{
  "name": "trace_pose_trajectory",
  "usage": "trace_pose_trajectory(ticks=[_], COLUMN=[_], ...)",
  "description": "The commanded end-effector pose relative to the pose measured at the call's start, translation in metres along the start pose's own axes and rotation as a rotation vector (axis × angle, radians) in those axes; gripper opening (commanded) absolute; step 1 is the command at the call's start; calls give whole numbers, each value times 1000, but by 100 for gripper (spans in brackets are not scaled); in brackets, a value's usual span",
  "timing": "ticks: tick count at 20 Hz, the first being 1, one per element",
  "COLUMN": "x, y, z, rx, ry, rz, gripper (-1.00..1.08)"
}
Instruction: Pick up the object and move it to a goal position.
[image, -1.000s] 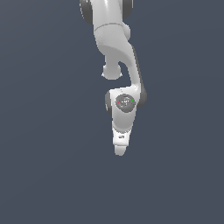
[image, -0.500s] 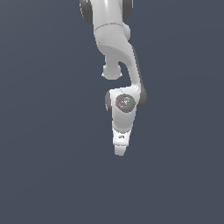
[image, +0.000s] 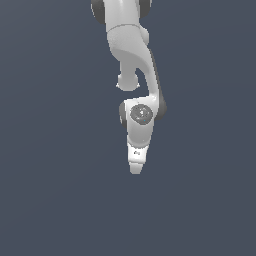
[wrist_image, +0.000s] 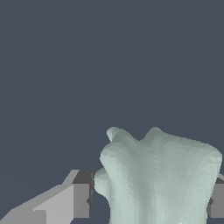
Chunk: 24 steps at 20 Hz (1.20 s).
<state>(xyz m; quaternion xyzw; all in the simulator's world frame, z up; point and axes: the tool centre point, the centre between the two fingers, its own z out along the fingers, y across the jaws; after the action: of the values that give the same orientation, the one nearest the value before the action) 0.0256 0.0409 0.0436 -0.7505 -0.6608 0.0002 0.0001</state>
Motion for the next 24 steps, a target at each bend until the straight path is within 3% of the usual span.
trace_pose_trajectory(ticks=[1,24], x=[-3,-57], y=[-7,-119], z=[-1,-17], rx=[0,0], ry=[0,-1], rz=[0,1], gripper=[-100,-100])
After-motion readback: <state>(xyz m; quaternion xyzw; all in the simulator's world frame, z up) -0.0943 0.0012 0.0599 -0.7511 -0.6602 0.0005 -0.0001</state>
